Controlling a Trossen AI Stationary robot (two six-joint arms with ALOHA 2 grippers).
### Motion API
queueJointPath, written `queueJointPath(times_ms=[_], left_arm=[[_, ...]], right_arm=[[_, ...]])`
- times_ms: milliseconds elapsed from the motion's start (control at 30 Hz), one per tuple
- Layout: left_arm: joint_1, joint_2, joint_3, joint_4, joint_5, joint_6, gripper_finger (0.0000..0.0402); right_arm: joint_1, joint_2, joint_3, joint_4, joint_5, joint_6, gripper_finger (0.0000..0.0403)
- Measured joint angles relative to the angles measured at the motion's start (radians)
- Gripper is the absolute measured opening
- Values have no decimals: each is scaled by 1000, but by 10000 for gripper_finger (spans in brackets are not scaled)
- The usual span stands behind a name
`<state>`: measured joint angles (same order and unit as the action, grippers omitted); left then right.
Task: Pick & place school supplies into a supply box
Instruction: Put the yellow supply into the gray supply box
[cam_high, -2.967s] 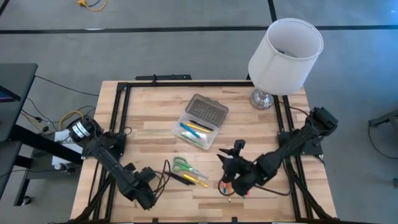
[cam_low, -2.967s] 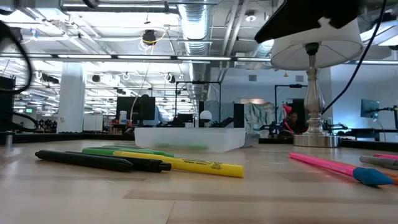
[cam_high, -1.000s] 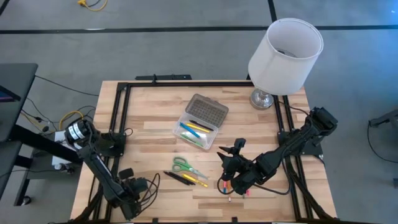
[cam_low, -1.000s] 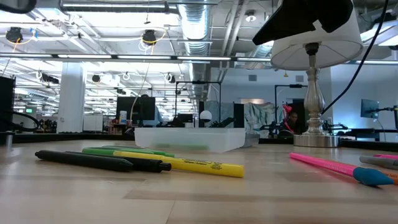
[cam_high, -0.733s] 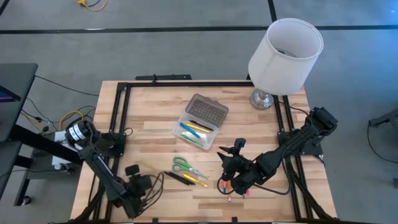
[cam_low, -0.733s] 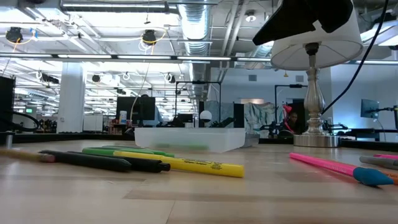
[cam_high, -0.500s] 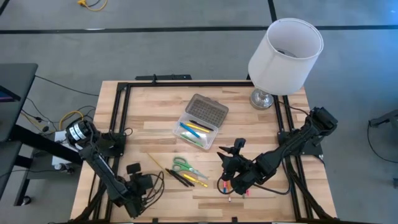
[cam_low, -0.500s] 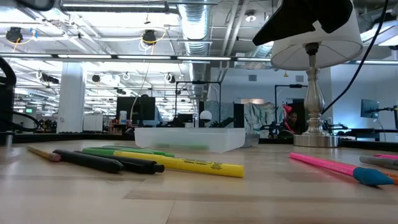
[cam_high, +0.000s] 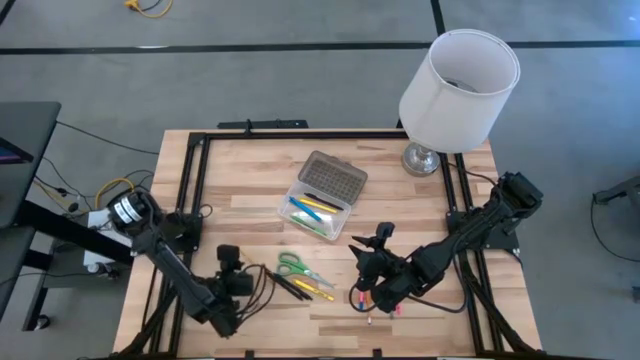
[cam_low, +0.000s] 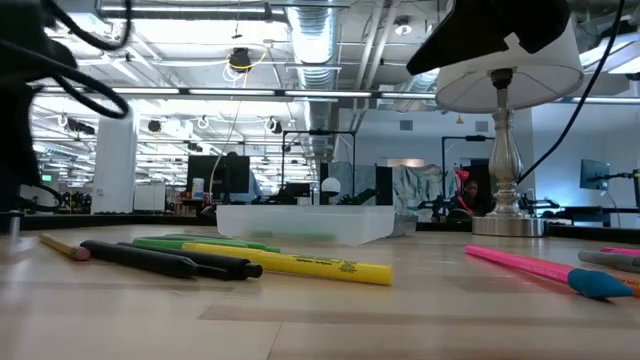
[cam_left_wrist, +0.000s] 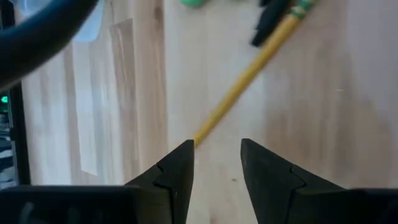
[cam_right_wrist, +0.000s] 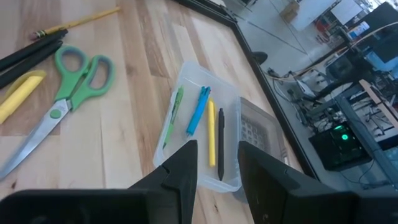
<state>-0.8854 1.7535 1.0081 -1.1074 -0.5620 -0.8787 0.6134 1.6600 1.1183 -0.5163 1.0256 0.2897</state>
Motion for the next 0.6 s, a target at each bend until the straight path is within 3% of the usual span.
queueJointPath(times_ms=[100, 300, 600], left_arm=[[59, 0, -18, 24, 15, 55, 128], [181, 0, -42, 140, 150, 214, 128], [279, -1, -42, 187, 224, 375, 128]], right_arm=[[-10, 0, 0, 0, -7, 0, 111], [-23, 10, 0, -10, -31, -1, 111], [-29, 9, 0, -32, -33, 0, 111]])
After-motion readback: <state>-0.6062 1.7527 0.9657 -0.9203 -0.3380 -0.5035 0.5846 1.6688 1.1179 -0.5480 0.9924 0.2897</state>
